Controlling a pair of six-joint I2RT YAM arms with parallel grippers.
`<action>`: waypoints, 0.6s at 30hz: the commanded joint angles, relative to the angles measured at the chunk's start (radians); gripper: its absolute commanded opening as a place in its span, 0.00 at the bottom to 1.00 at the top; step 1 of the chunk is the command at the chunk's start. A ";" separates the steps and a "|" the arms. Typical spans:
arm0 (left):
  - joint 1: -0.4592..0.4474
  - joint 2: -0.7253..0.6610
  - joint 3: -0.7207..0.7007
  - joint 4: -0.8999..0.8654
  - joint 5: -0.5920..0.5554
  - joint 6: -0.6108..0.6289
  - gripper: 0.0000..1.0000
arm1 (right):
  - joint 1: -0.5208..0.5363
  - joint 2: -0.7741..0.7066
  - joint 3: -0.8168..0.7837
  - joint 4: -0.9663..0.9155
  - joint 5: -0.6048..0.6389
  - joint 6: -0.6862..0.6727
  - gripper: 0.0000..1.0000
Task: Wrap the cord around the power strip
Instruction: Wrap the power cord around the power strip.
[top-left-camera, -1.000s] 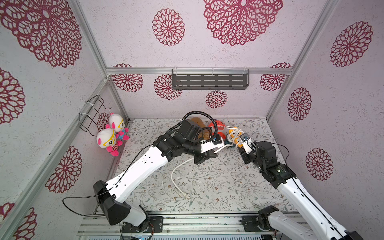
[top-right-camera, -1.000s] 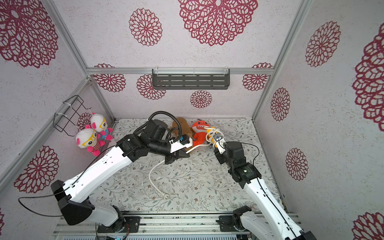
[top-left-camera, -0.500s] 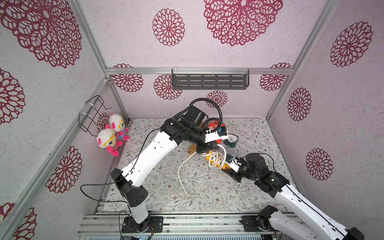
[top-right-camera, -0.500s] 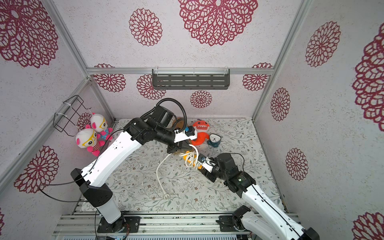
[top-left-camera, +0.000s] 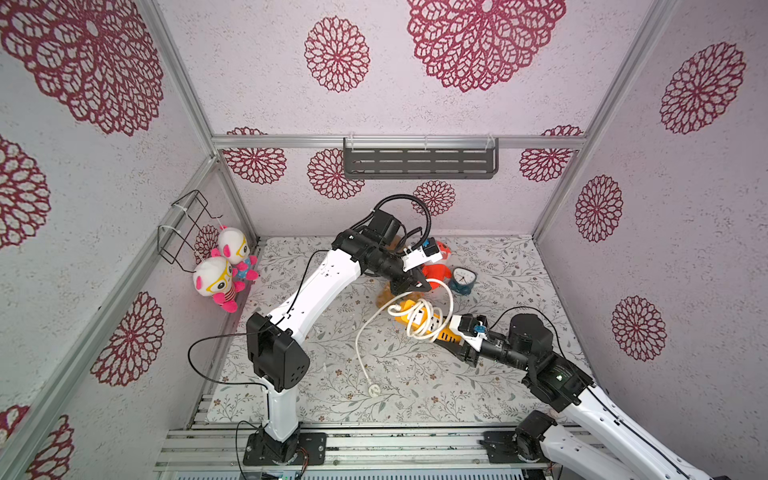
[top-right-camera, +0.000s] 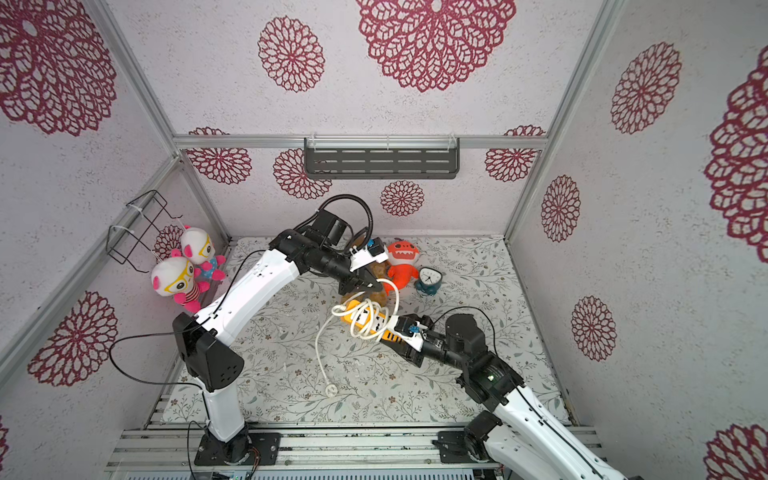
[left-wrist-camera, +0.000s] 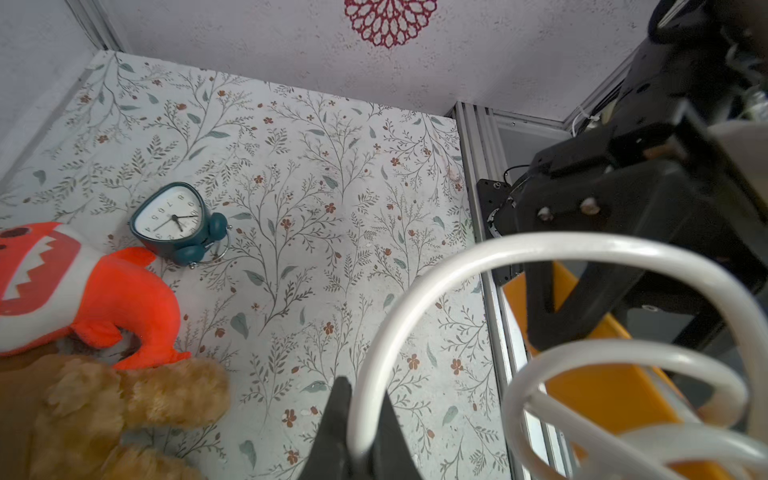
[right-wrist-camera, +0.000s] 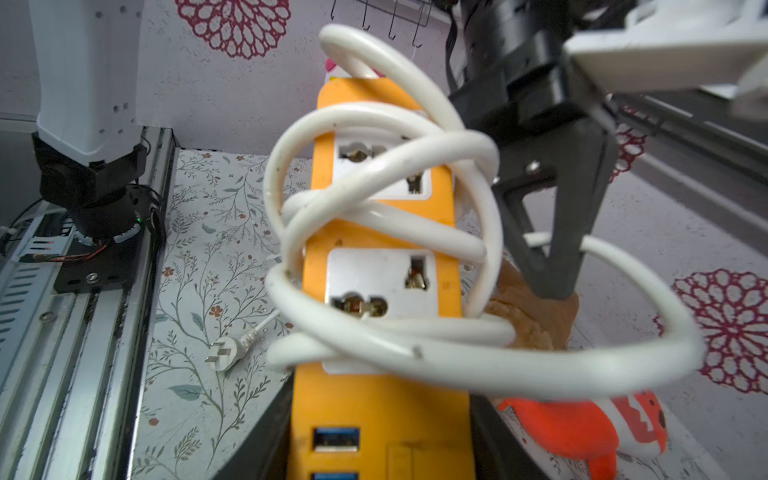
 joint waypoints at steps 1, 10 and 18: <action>0.005 -0.018 -0.094 0.136 0.045 -0.075 0.07 | 0.006 -0.049 0.069 0.216 0.087 0.011 0.00; 0.010 -0.159 -0.589 0.871 0.126 -0.469 0.21 | 0.005 -0.005 0.168 0.117 0.211 -0.017 0.00; -0.023 -0.130 -0.819 1.291 0.033 -0.690 0.37 | 0.003 0.033 0.206 0.087 0.213 -0.015 0.00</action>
